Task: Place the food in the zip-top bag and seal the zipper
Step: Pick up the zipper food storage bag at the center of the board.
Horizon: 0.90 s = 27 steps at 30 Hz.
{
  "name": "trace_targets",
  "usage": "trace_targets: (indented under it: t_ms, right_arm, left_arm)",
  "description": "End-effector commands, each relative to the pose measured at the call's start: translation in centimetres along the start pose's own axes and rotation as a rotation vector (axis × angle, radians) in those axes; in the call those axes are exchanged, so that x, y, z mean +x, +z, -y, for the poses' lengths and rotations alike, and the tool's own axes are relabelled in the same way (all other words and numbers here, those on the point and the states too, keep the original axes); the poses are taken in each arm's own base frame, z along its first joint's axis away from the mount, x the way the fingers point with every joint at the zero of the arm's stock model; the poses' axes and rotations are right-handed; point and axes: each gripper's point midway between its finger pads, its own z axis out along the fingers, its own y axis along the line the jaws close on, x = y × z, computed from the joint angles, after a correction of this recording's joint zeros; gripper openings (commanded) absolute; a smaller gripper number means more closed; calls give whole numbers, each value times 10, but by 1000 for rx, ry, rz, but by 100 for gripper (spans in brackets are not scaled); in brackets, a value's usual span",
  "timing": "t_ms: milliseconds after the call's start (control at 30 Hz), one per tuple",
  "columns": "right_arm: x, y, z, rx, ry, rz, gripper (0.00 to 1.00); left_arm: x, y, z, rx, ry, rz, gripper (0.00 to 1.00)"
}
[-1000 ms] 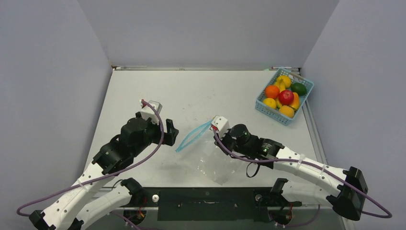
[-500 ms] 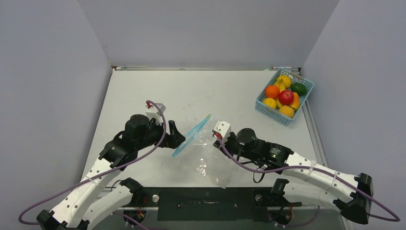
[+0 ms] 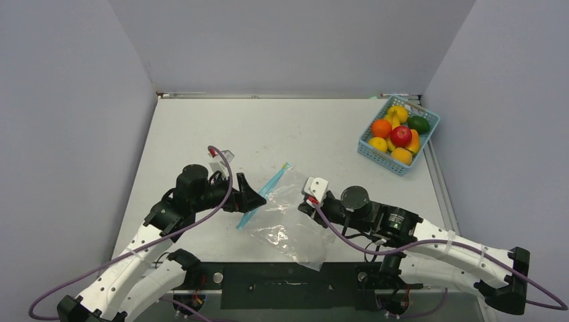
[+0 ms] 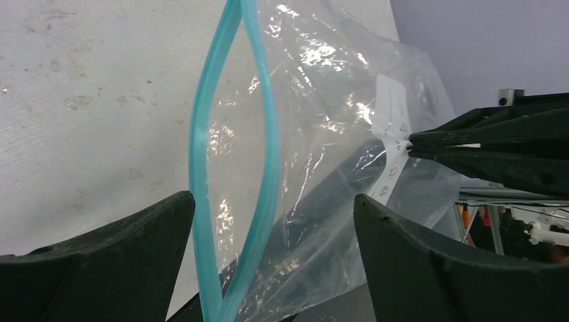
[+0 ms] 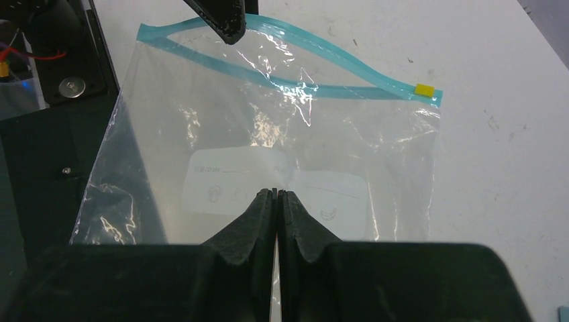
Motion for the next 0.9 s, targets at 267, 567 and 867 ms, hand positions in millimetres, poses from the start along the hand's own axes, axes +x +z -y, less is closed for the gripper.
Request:
trace_targets:
  t_ms: [267, 567, 867]
  right_arm:
    - [-15, -8, -4, 7, -23, 52, 5]
    - [-14, -11, -3, 28, -12, 60, 5]
    - [-12, -13, 3, 60, 16, 26, 5]
  left_arm:
    - [-8, -11, 47, 243, -11, 17, 52]
    - [-8, -16, 55, 278, -19, 23, 0]
    - [-19, -26, 65, 289, 1, 55, 0]
